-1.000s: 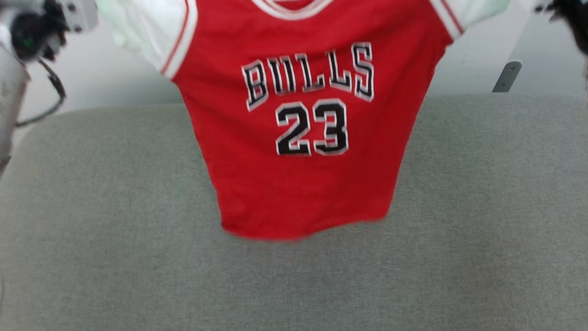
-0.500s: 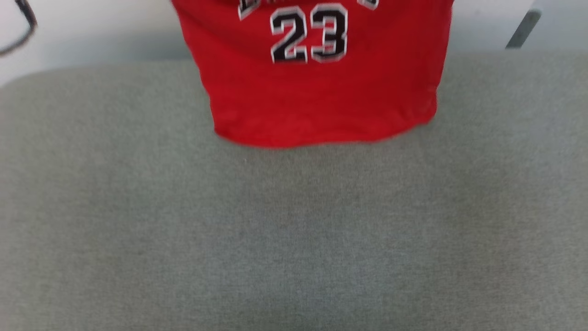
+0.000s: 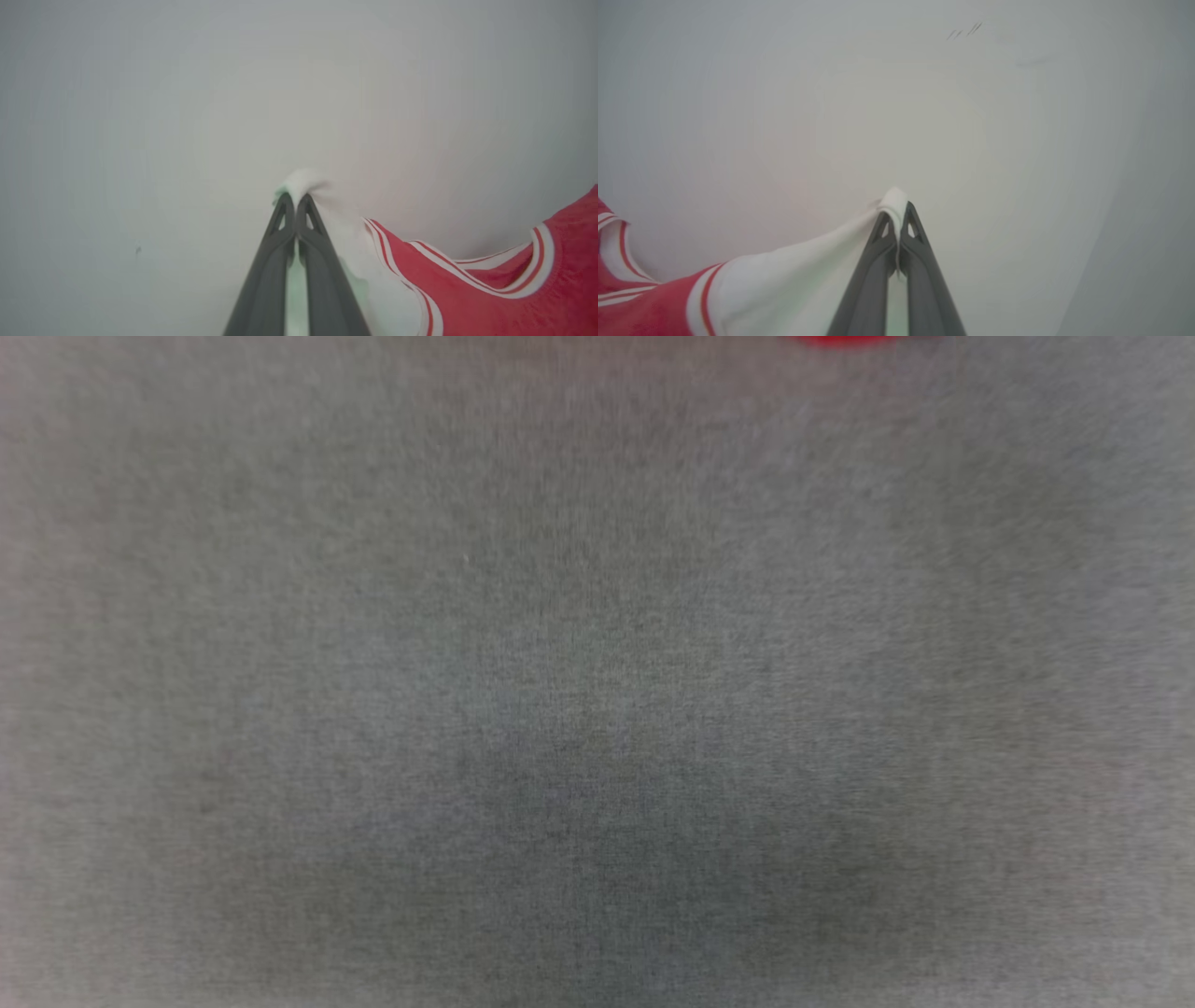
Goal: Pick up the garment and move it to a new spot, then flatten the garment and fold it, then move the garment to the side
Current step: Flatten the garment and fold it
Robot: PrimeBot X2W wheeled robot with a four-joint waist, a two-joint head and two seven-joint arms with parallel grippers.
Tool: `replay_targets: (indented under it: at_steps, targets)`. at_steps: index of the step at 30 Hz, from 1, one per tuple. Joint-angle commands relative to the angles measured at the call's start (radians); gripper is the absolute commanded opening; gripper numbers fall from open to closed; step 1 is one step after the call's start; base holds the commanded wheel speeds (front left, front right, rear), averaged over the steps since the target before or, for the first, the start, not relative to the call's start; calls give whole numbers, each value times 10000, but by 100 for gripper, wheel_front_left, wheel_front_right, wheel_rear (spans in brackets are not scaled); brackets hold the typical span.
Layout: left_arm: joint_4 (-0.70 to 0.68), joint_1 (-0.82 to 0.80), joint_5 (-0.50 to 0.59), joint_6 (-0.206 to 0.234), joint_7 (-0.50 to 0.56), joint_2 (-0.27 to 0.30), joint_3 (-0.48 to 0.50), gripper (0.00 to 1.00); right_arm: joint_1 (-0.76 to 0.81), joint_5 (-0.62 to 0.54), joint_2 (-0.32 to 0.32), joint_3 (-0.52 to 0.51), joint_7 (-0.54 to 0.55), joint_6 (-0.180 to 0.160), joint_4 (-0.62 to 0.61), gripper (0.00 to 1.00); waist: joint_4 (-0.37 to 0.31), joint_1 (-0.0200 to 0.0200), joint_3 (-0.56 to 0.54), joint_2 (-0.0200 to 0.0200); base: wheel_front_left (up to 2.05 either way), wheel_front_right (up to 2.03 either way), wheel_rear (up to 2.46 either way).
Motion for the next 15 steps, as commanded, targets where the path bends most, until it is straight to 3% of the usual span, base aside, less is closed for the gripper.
replay_targets:
  at_steps: [1, 6, 15]
  targets:
    - [32, -495, -34, -58, -322, -131, 157, 0, -260, -804, -9, -464, -47, -3, -757, 0, 330, 0, 1690, -1, 0, 0, 0]
    - [162, -1061, -181, -206, -883, -361, 341, 0, 5, -2142, 144, -1359, -32, -5, -2197, 0, 613, 0, 2542, -1, 0, 0, 0]
    - [592, -482, -380, -372, -1370, -476, 242, 0, 615, -2721, 346, -1600, -35, -5, -2473, 0, 832, 0, 3220, -1, 0, 0, 0]
